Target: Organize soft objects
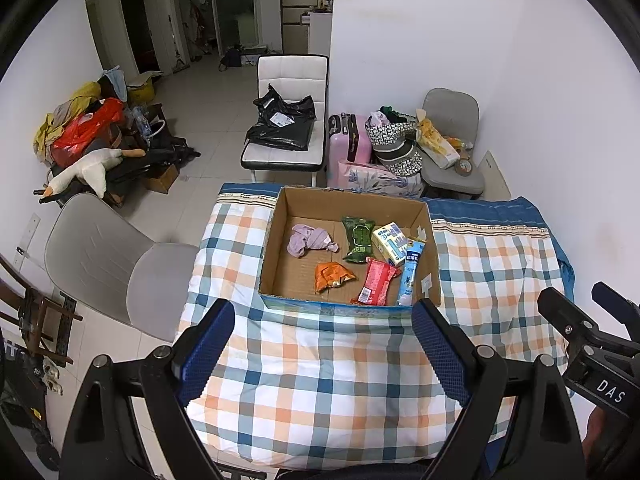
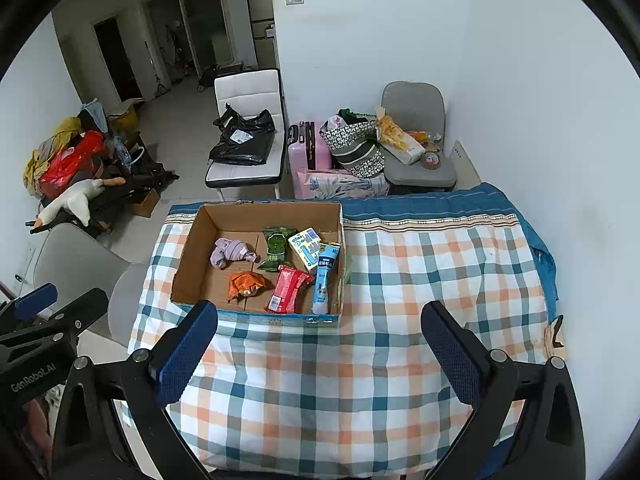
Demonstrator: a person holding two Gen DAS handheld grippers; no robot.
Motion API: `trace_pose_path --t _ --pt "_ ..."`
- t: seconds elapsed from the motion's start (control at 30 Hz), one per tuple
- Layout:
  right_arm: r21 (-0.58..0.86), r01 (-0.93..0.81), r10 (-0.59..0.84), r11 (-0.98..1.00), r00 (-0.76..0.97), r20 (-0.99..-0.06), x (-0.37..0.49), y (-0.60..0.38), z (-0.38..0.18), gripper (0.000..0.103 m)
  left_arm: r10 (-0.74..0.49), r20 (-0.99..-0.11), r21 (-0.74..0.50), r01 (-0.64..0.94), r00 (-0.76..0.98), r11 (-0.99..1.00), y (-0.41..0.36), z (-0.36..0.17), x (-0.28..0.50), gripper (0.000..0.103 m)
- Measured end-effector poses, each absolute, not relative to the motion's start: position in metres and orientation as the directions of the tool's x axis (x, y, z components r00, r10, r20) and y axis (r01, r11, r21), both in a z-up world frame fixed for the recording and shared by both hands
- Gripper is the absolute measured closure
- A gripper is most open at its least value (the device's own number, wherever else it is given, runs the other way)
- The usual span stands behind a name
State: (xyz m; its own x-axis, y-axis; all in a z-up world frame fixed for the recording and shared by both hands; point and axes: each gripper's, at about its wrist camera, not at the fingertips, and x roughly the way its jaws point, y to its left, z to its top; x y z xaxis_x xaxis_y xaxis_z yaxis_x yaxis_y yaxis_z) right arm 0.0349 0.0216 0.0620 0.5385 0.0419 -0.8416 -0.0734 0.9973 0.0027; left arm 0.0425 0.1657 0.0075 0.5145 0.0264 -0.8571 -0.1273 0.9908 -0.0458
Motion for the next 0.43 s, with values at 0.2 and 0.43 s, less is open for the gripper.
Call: trace_pose_path --t 0.2,0.43 --pt "0.002 -0.071 0.040 0.997 0.540 -0.840 0.0342 0.0211 0.0623 0.000 0.023 -0.858 -0.048 -0.126 0.512 0.991 0.1665 0.0097 0.0427 0.012" --pt "0.002 -0.071 0.040 0.998 0.536 -0.843 0.0360 0.0196 0.0673 0.000 0.025 -0.857 -0.046 -0.125 0.514 0.991 0.1664 0.0099 0.0426 0.012"
